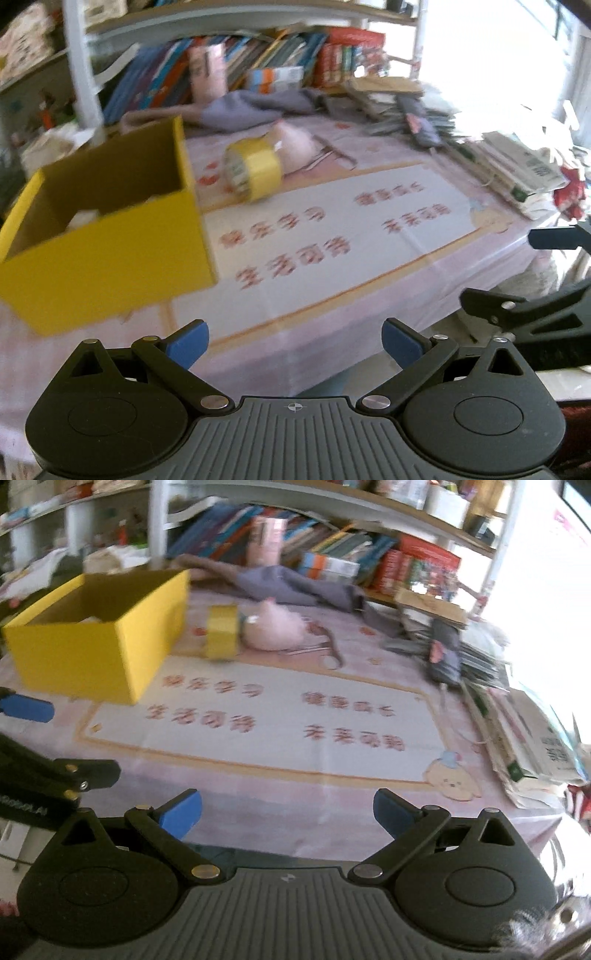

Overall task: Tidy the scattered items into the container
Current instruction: 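Move both tools toward the yellow tape roll and pink plush pig, then grasp the yellow tape roll with the left tool while the right tool grasps the pink plush pig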

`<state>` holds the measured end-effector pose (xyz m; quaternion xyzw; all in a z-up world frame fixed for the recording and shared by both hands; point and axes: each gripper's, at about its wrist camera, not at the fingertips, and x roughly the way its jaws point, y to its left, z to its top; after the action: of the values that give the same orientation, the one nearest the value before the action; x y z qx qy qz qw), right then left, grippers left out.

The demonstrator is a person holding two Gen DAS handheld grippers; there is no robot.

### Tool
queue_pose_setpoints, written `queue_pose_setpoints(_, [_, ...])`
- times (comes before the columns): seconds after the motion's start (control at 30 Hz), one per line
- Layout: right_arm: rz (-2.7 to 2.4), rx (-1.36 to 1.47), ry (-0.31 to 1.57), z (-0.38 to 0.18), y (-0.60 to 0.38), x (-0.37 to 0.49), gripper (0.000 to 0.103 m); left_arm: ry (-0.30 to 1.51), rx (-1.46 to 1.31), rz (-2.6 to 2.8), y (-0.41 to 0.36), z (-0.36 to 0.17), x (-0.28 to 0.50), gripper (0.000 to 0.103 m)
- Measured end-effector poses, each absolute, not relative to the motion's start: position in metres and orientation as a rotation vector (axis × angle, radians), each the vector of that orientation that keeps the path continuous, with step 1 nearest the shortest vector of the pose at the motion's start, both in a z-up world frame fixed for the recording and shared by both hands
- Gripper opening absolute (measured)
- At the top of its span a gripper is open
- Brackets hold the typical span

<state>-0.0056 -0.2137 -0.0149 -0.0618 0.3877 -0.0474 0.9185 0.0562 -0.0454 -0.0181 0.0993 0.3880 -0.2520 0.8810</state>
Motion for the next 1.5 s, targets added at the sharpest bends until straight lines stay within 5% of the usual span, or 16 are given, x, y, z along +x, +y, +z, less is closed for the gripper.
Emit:
queue_pose_setpoints(0.87, [0.154, -0.14, 0.699, -0.005, -0.343, 0.17, 0.1, 0.615, 0.216, -0.24, -0.158, 0.015, 0.197, 0.101])
queue_pose_setpoints(1.33, [0.533, -0.566, 0.446, -0.055, -0.301, 0.265, 0.098, 0.794, 0.236, -0.06, -0.171, -0.034, 0.267, 0.099])
queue_pose_setpoints(1.5, [0.651, -0.69, 0.407, -0.077, -0.28, 0.29, 0.098, 0.852, 0.225, -0.045, -0.17, -0.046, 0.279, 0.089])
